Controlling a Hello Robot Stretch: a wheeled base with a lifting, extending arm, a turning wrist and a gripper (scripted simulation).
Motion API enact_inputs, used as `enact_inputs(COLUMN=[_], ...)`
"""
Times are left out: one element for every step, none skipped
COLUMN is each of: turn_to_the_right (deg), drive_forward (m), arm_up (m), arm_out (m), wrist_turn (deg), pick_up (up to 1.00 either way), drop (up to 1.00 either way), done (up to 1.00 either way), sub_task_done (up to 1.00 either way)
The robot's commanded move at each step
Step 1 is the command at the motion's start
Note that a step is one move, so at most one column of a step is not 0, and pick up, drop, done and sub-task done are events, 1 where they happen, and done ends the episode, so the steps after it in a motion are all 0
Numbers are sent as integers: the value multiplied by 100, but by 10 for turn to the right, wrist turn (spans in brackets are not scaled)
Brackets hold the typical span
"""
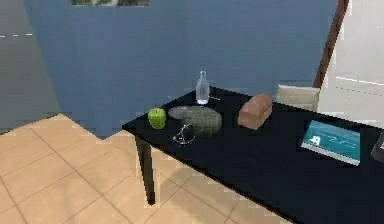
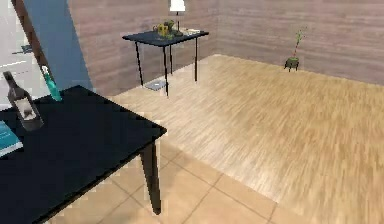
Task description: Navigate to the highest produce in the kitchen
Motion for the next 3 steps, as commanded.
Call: enact_inputs(turn_to_the_right=[-450, -270, 0], drive_forward=[0, 0, 100], arm_up=[0, 0, 0], arm_out=[0, 0, 0], wrist_turn=[0, 0, 0], pick_up=[0, 0, 0], drop=[0, 0, 0], done=[0, 0, 0], sub_task_done=[0, 0, 0])
